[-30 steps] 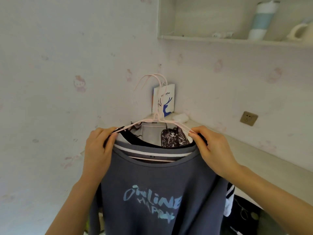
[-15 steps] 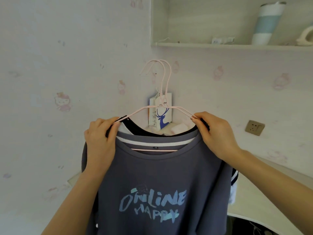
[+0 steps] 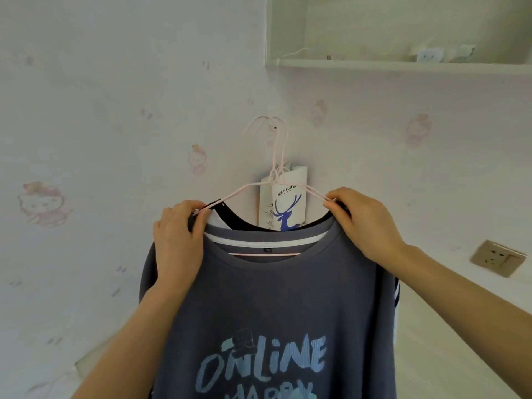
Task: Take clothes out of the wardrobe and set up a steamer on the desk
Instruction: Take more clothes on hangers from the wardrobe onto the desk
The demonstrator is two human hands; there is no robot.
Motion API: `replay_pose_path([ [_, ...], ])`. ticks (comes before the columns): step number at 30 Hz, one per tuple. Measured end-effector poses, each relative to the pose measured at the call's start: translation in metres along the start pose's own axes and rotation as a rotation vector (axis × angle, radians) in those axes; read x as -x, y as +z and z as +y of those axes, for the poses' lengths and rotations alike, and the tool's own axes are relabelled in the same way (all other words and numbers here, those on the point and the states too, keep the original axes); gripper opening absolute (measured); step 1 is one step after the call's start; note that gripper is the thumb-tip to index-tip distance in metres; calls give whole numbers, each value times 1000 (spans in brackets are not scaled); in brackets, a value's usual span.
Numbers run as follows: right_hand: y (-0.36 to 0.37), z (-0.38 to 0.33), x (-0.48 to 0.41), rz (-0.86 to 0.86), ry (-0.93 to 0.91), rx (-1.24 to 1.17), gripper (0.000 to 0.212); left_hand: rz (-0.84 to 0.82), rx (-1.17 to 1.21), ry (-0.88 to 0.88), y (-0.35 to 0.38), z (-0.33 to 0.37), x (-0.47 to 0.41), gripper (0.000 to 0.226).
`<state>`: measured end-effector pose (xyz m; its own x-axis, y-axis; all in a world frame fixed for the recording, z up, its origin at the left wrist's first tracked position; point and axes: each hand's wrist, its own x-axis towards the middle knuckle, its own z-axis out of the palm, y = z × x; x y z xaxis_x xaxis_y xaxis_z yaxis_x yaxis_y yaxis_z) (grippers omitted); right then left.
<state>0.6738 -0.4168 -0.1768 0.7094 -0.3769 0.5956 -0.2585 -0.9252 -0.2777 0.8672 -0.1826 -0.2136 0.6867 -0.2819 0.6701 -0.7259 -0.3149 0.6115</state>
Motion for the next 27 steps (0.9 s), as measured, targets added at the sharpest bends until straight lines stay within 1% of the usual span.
replay_pose_path([
  [2,29,22,-10,-66,23,-4,30,-36,-20,-44,29,-22,-4,11],
  [11,165,108,-22,-306,140,-58,26,-252,-72,-253,143,-127,2,11],
  [15,214,134,-23,-358,192,-41,25,-317,-115,-304,180,-161,3,14],
  [21,273,158,-24,-455,236,16,24,-406,-135,-378,224,-207,12,14],
  [24,296,168,-26,-487,226,34,25,-464,-160,-396,242,-236,18,17],
  [26,308,176,-33,-503,222,16,24,-448,-190,-362,254,-246,16,19],
  [27,314,180,-40,-502,219,12,25,-419,-213,-318,260,-248,12,18],
])
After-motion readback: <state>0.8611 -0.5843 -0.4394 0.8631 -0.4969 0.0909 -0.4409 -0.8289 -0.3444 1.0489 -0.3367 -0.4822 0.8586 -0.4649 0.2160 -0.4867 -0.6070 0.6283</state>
